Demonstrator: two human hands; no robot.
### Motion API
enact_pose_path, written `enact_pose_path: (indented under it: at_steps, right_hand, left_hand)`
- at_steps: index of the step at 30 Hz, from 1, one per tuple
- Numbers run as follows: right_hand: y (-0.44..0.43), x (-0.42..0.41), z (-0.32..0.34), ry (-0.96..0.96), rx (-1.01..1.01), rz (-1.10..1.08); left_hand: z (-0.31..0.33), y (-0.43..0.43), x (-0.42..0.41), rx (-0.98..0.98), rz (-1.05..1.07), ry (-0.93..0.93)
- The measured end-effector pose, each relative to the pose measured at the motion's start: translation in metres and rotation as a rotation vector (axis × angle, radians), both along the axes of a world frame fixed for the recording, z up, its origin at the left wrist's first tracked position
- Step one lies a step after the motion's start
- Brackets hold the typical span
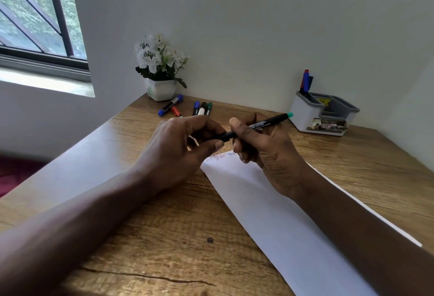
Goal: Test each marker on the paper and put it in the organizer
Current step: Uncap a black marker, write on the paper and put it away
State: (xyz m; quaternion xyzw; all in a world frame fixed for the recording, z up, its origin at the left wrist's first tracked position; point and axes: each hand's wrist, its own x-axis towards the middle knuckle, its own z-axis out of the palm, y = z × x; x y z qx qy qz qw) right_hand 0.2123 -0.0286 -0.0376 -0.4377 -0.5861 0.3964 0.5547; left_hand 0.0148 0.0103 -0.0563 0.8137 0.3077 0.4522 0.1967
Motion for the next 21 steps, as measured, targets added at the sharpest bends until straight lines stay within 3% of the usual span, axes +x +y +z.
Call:
enact_pose_path:
  at_steps: [7, 11, 15, 21]
  right_hand:
    - [0.007, 0.013, -0.002, 0.033, 0.052, -0.141]
    - [0.009, 0.022, 0.000, 0.080, 0.022, -0.111]
    - [0.013, 0.030, 0.001, 0.102, -0.026, -0.092]
    - [0.015, 0.036, -0.001, -0.024, -0.022, -0.415]
  left_hand:
    - [0.000, 0.011, -0.011, -0.042, 0.219, 0.165]
    - [-0.002, 0.014, -0.011, -0.204, 0.222, 0.425]
    - [0.004, 0.012, -0.007, -0.256, 0.234, 0.565]
    - [0.002, 0.017, -0.006, -0.250, 0.260, 0.645]
